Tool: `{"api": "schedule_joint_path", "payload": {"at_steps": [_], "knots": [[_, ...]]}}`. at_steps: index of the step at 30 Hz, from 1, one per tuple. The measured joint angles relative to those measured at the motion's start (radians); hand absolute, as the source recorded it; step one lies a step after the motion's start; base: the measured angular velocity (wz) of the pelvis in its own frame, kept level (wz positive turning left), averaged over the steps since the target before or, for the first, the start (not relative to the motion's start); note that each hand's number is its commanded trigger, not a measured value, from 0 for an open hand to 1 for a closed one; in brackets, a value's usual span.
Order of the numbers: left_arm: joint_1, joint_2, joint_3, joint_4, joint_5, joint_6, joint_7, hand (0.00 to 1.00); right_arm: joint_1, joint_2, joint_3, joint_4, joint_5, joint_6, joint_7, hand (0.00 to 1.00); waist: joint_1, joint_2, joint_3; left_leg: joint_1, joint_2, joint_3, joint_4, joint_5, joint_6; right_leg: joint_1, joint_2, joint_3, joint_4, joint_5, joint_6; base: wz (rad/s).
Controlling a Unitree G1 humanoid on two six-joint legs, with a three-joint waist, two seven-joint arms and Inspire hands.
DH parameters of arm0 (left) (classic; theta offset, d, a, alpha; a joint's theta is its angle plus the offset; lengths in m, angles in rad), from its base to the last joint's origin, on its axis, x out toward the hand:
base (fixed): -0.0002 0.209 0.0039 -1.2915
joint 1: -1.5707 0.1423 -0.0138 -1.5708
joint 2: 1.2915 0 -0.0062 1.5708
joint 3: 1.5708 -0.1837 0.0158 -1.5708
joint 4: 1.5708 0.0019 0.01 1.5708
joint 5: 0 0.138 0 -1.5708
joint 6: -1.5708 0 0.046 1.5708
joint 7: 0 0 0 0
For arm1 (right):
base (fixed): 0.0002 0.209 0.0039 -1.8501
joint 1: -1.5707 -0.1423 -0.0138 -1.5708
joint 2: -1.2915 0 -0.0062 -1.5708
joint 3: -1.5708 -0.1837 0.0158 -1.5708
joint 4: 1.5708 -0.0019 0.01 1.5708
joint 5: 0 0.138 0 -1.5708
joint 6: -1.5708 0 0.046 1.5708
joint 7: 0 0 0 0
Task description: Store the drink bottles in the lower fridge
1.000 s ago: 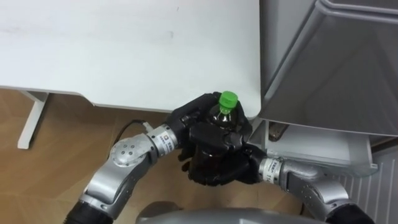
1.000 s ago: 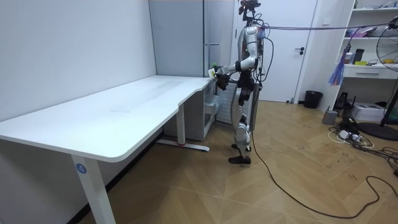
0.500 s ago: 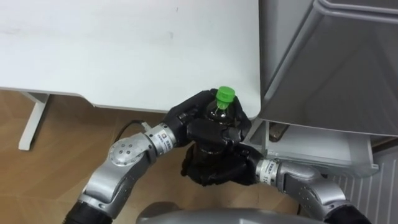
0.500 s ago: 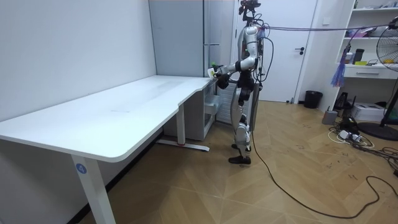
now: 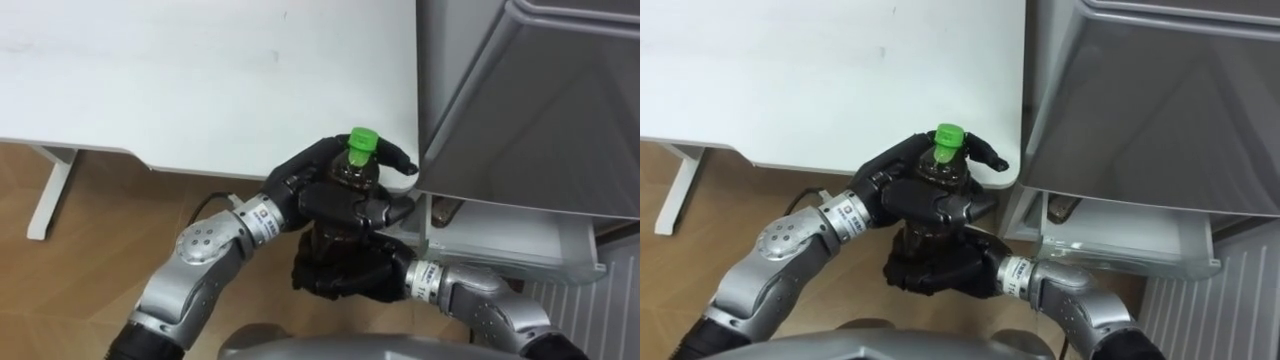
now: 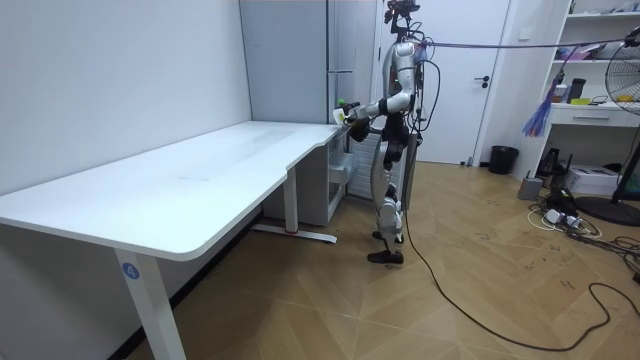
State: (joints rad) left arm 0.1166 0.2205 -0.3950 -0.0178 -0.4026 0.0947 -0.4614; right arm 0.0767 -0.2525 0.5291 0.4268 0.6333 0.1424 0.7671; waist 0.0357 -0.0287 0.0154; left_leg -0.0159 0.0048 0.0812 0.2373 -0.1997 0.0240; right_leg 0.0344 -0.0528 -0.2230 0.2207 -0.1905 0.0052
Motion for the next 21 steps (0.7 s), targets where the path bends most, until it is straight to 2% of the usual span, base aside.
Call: {"api": "schedule_joint_path", "payload": {"at_steps": [11,17,21], "knots": [[-0.004,-0.003,-0.005,-0.005,-0.004,0.000,0.022,0.00,-0.009,0.002,-0.005,0.013,0.001,-0.002,0.020,1.00,-0.003,0.001,-0.0002,-0.014,0.000,-0.001,0.003,0.000,0.000,-0.015,0.000,0.002,0.002,0.000,0.000,0.00],[-0.010,0.005,-0.004,-0.036,-0.007,0.000,0.046,0.00,-0.033,0.010,-0.004,0.033,0.004,-0.023,0.044,1.00,-0.005,0.001,-0.0003,-0.015,0.000,-0.001,0.002,0.000,0.000,-0.016,-0.001,0.005,0.001,0.000,0.000,0.00],[-0.010,0.005,0.001,-0.061,-0.005,0.001,0.055,0.00,-0.030,0.015,-0.021,0.028,0.003,-0.040,0.056,1.00,-0.003,0.001,-0.0006,-0.012,0.000,-0.001,0.004,0.000,0.000,-0.014,0.000,0.026,0.001,0.000,0.000,0.00]]}}
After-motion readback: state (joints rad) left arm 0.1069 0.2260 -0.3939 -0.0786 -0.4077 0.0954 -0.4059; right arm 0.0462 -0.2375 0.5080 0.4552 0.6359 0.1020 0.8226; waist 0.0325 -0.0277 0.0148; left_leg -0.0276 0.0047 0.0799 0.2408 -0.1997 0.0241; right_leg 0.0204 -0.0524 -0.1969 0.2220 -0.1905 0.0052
